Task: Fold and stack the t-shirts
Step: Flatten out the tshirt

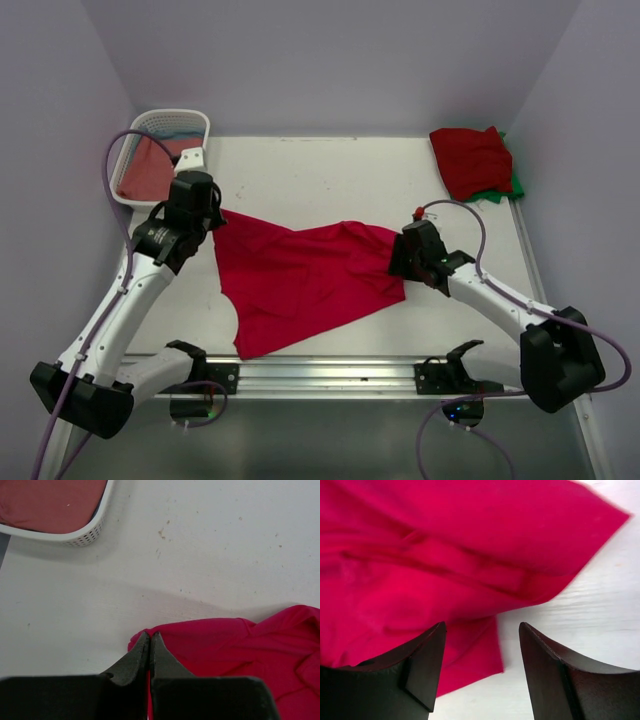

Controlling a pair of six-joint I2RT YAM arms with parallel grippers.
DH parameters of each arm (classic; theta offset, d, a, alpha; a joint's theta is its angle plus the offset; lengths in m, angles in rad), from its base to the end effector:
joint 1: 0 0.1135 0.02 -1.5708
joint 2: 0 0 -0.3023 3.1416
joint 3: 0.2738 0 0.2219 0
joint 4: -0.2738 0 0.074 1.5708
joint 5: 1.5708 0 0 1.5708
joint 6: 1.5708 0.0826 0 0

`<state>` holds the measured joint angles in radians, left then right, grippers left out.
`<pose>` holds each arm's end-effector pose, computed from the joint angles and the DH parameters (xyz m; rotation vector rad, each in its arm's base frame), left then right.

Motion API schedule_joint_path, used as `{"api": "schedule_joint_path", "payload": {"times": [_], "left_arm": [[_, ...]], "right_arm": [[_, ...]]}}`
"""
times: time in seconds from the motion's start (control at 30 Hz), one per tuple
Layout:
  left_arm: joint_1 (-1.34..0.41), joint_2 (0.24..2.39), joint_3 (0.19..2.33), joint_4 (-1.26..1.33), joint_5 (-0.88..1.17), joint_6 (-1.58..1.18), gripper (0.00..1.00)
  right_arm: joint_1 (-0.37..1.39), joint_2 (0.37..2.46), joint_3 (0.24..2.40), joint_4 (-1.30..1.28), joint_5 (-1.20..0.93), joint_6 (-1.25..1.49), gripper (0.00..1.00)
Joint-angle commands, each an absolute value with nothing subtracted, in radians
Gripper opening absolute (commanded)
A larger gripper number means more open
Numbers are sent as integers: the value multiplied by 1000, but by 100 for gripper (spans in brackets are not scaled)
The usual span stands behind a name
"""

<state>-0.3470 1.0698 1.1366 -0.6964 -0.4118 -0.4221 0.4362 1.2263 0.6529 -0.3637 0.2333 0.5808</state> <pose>0.2040 -0.0386 0.3646 -0.3059 2.1188 0.0059 0.2087 0.0762 0.2082 0.2737 2.4621 0.1418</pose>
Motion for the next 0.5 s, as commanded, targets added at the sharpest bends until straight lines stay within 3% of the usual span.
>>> {"api": "schedule_joint_path", "payload": {"times": [0.0,0.2,0.47], "left_arm": [[-334,1074,1137,-638,-377,-405,0],[-334,1086,1132,-626,-348,-411,0],[-334,1065,1123,-627,-345,-416,0]], "right_arm": [[501,1178,679,-281,161,620,64],[604,1267,814,-278,141,617,64],[617,1468,914,-270,196,586,64]]}}
